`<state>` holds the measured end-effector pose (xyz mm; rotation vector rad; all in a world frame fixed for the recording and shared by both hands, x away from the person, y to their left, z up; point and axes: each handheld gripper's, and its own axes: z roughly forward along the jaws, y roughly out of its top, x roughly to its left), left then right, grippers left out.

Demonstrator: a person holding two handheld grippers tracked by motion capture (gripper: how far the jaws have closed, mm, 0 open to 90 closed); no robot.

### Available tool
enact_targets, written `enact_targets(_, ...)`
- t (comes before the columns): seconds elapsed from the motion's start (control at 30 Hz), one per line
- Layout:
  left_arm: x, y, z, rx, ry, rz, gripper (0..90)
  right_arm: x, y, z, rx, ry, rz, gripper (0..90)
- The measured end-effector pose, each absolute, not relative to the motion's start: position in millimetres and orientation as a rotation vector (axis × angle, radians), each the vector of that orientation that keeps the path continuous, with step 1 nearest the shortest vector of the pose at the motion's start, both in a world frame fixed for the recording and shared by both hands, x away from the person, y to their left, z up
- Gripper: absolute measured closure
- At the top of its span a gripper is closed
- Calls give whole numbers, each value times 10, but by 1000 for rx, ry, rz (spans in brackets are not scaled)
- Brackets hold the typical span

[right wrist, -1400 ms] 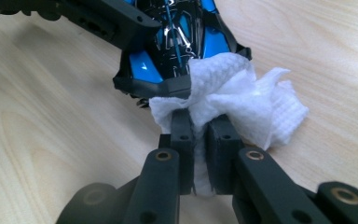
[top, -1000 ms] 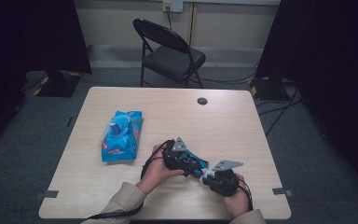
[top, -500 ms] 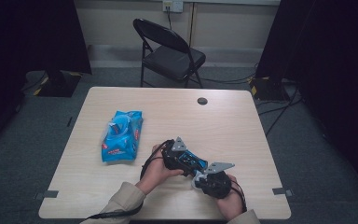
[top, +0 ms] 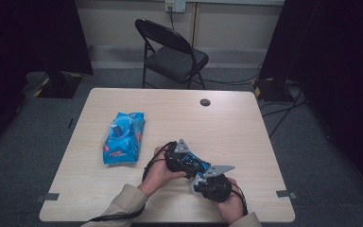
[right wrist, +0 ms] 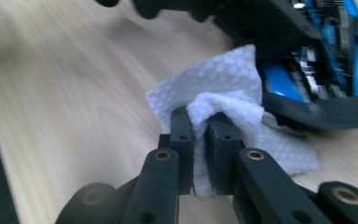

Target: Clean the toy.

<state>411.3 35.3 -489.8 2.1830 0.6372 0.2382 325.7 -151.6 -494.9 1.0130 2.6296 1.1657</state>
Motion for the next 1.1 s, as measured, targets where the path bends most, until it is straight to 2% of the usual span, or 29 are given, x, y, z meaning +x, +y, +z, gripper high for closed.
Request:
enact_targets(0.3,4114,347,-4899,2178,643,235,81,3192,-1481,-4816,930,2672,1229,828)
enact_targets(0.87,4114,340,-4896,2181,641,235,81,3339,-2083,-4351,1041,2418,1392,828)
enact_targets(1.1,4110,324,-4889,2190,643,230,81,3486,-2215,-4420,1130,2323,1359,827)
